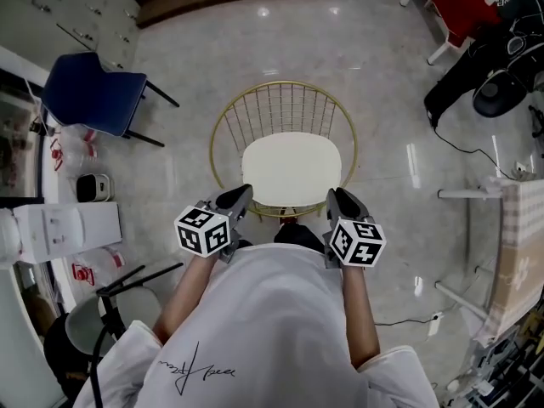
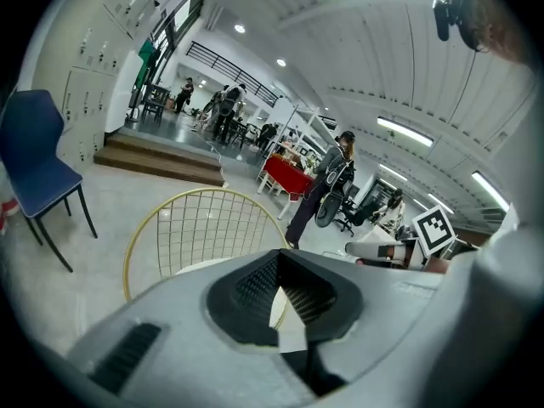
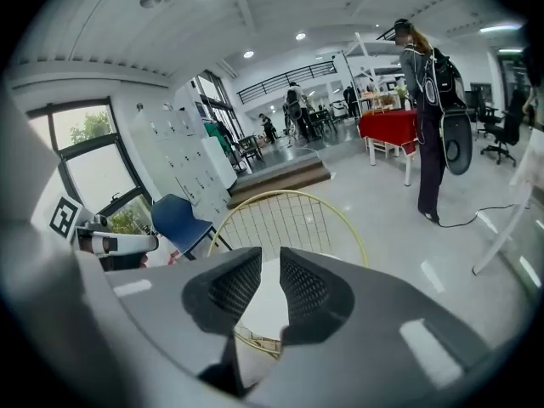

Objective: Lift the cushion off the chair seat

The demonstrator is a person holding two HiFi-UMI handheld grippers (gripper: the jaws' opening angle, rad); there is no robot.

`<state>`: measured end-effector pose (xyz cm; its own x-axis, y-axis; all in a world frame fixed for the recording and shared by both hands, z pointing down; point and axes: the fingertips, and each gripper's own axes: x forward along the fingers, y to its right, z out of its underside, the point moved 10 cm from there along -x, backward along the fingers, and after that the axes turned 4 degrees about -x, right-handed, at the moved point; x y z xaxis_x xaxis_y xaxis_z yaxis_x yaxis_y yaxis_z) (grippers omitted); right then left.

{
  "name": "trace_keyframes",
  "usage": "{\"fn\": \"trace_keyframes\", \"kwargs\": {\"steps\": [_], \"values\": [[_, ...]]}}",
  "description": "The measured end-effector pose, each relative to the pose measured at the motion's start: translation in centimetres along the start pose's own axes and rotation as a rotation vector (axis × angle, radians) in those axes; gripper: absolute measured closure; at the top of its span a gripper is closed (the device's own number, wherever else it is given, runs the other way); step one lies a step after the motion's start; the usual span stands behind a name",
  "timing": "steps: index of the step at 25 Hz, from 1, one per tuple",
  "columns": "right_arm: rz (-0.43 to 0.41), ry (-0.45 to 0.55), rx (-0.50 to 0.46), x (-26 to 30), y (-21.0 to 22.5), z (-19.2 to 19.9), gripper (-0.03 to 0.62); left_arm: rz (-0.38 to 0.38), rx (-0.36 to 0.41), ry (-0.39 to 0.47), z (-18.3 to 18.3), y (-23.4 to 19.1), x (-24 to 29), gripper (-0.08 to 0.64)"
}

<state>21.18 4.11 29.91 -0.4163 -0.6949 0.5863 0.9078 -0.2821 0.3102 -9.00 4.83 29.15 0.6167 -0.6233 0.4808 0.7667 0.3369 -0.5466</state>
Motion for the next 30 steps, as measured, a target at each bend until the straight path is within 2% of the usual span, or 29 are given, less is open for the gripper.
{"fn": "trace_keyframes", "kwargs": {"steps": [4,9,15,19,24,30], "values": [[-0.029,-0.019,0.009,1.8,1.6,-0.1,0.517,-0.07,-0.043,0.016,-0.3,-1.1,1.3,0.555],[-0.079,-0.072,0.0,4.1,3.7,0.7,0.514,-0.192,-0.113,0.003,1.7,-1.9,1.9,0.553],[-0.088,-0.148,-0.019,6.1,4.9,1.4,0.499,-0.284,-0.207,0.0,3.9,-3.1,2.0,0.516],[-0.045,-0.177,-0.015,6.1,5.5,2.8,0.498,-0.296,-0.241,0.004,4.9,-3.8,2.9,0.509],[0.002,-0.231,-0.038,6.8,6.4,3.6,0.482,-0.304,-0.256,-0.038,6.5,-5.4,4.4,0.505],[0.001,-0.297,-0.081,8.9,7.0,5.3,0.453,-0.325,-0.278,-0.082,8.5,-7.7,5.7,0.5]]}}
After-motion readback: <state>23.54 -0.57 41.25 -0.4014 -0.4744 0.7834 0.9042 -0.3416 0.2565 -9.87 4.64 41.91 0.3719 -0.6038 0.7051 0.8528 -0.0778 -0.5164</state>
